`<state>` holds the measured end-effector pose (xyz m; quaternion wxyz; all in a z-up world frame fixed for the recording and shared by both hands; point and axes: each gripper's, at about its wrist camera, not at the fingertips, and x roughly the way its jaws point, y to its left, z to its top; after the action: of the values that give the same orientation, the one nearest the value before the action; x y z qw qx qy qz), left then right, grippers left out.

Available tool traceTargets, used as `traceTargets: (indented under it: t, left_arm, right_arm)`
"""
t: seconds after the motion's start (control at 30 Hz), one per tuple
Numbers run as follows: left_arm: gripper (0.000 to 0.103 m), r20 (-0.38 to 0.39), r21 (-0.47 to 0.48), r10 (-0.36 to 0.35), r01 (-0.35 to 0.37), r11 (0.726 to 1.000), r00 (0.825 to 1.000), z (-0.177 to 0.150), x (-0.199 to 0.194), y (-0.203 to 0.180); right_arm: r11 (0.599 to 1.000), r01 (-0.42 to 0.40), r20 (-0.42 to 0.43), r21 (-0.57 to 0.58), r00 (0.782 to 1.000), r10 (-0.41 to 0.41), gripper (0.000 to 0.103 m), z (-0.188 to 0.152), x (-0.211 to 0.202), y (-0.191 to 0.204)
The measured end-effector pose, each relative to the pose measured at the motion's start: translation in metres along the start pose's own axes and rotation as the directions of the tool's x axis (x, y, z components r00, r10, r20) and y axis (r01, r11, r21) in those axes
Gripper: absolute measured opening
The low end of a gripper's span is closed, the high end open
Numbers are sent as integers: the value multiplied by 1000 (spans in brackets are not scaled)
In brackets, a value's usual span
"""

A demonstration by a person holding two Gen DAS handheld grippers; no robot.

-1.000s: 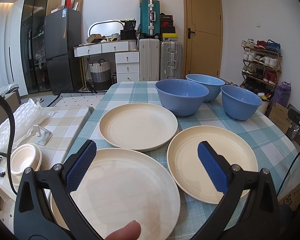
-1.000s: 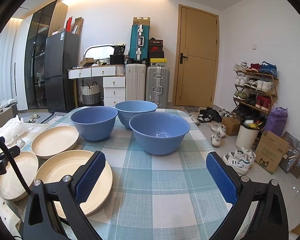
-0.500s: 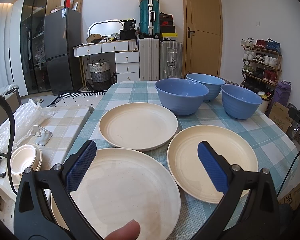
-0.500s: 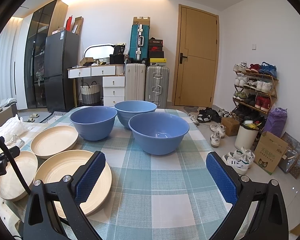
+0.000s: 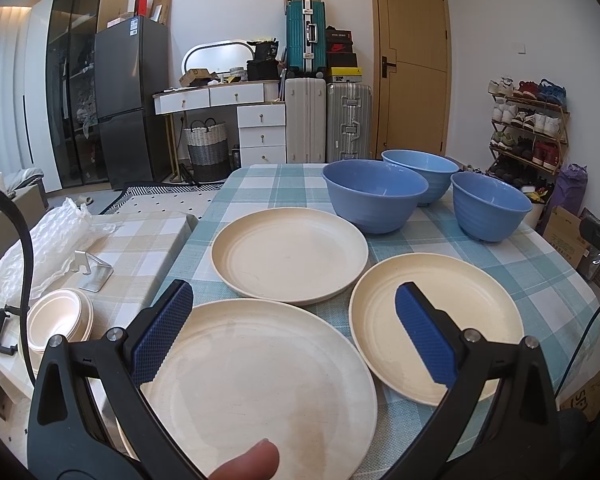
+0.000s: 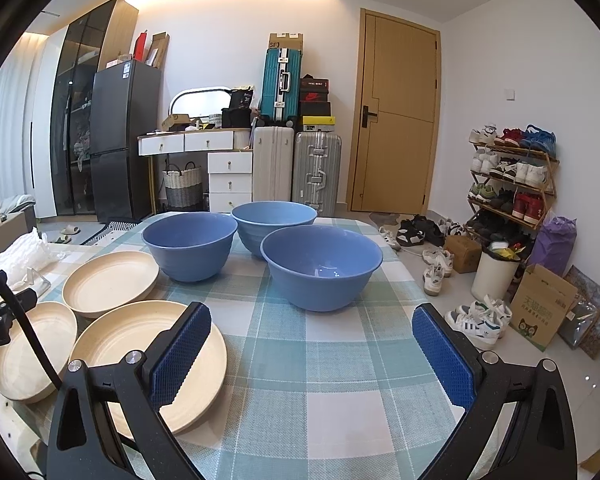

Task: Organize plates and bowls
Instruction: 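Move both grippers to the rim of the cream plate beside the blue bowls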

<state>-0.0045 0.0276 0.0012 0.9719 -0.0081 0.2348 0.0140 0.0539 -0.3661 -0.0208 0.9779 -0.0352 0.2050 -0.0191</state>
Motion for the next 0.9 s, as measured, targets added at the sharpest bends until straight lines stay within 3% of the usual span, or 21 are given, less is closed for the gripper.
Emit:
traceTargets:
  t: [0.23, 0.43, 0.63, 0.9]
  left_arm:
    - [101, -7, -9, 57, -57, 998, 998, 8, -7, 26]
    - [101, -30, -7, 101, -102, 995, 994, 14, -10, 57]
    - [101, -44, 0, 154, -154, 988, 987, 27, -14, 86]
    - [101, -90, 50, 121, -117, 992, 989, 55, -7, 95]
  right_arm:
    - [994, -109, 5, -27, 994, 109, 103, 12, 7, 23]
    - [965, -256, -35, -54, 967, 254, 103, 29, 25, 57]
    - [936, -325, -86, -134, 945, 315, 103, 40, 43, 93]
    - [902, -414, -179, -122, 903, 390, 103, 49, 70, 121]
